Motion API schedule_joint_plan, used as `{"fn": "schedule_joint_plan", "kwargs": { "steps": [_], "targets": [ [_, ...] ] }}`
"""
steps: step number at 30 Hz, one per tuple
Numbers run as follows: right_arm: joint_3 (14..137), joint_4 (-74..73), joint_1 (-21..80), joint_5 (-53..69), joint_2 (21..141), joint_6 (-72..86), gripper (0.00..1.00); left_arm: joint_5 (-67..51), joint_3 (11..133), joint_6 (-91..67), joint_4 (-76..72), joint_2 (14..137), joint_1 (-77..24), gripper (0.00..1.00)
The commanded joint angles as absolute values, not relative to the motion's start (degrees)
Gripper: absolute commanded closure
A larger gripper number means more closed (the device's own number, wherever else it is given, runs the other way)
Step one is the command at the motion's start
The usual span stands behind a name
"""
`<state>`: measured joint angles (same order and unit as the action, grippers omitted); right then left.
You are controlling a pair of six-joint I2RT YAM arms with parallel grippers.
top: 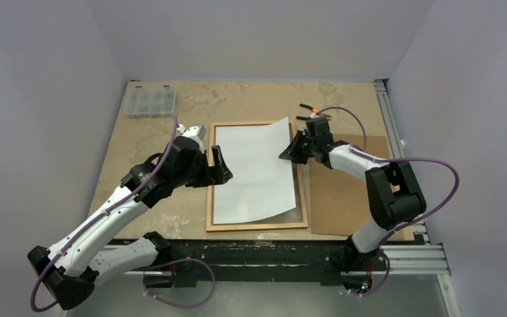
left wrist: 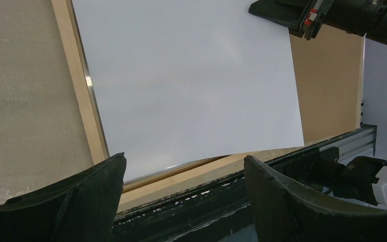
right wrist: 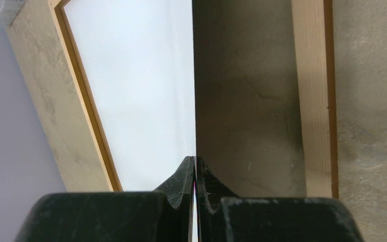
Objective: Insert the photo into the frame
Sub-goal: Place the photo in the photo frame.
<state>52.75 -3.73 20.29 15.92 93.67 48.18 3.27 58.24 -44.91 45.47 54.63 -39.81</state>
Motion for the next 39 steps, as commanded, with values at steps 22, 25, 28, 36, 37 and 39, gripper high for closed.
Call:
{"fn": "schedule_joint_plan", "kwargs": {
  "steps": [22, 25, 28, 36, 37, 39],
  "targets": [
    [60.5, -14.7, 23.1, 5.8, 96.3, 40.6, 0.41, 2.7, 56.8, -45.4, 44.5, 54.4, -39.6, 0.16],
    [62.4, -19.4, 23.1, 3.3, 94.9, 38.2, 0.28, 2.2, 56.5, -45.0, 44.1, 54.9, -39.6, 0.15],
    [63.5, -22.4, 23.1, 2.3, 93.5, 37.0, 0.24, 1.1, 56.4, -44.6, 43.1, 55.6, -39.6, 0.15],
    [60.9, -27.1, 21.9, -3.0, 87.9, 33.2, 0.17, -1.6, 54.3, -45.6, 40.1, 57.5, -39.6, 0.14],
    [59.2, -26.9, 21.4, -3.0, 87.2, 32.7, 0.17, -2.0, 53.6, -45.9, 39.5, 57.5, -39.6, 0.14],
    [56.5, -26.2, 19.6, -1.8, 86.5, 31.6, 0.19, -2.6, 52.3, -46.5, 38.7, 57.5, -39.7, 0.14]
  ]
}}
